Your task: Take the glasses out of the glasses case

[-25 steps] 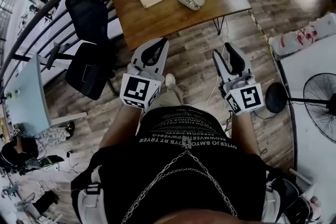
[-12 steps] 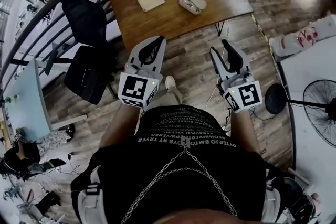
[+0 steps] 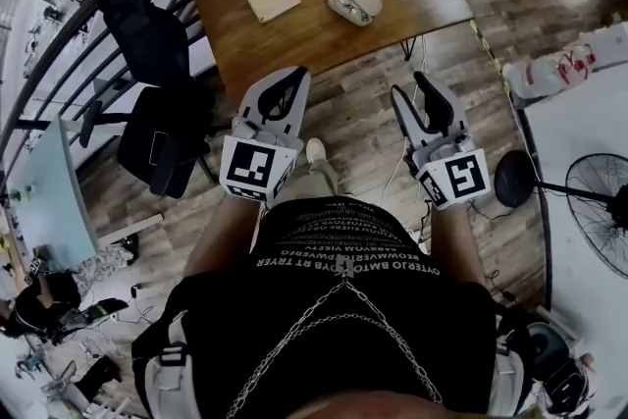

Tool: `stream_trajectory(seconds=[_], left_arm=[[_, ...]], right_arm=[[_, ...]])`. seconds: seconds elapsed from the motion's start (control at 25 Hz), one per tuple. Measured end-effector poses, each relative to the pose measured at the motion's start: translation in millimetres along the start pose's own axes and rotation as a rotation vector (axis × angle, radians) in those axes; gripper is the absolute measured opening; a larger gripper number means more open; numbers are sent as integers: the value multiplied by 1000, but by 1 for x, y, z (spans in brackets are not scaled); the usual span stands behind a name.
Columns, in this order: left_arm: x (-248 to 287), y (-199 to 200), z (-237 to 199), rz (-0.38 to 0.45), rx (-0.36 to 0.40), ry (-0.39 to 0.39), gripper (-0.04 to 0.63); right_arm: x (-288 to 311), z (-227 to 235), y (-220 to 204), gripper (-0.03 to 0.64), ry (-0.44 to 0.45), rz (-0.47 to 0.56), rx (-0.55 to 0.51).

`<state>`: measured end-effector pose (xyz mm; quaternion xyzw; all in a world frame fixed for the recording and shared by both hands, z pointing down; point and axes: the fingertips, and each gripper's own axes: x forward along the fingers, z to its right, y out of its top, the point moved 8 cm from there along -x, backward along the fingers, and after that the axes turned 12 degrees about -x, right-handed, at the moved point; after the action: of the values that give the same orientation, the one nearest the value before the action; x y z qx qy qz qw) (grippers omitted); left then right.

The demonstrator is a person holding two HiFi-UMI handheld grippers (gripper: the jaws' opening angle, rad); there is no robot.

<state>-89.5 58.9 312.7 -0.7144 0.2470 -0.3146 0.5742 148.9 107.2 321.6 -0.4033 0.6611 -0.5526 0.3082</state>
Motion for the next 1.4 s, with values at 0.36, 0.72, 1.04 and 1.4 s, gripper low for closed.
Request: stream_trajectory(seconds=[0.36, 0.72, 1.04, 1.4], left_arm=[[31, 9, -17, -14, 9, -15, 29], [55, 11, -41, -29, 13, -20, 29], [80, 23, -60, -31, 16, -43, 29], [103, 36, -97, -22, 1, -59, 29]], right_arm=[[28, 21, -3, 156, 4, -6, 5], [62, 33, -12, 156, 20, -15, 22], [89, 43, -10, 156, 23, -24, 19], [121, 56, 3, 156, -1, -39, -5]])
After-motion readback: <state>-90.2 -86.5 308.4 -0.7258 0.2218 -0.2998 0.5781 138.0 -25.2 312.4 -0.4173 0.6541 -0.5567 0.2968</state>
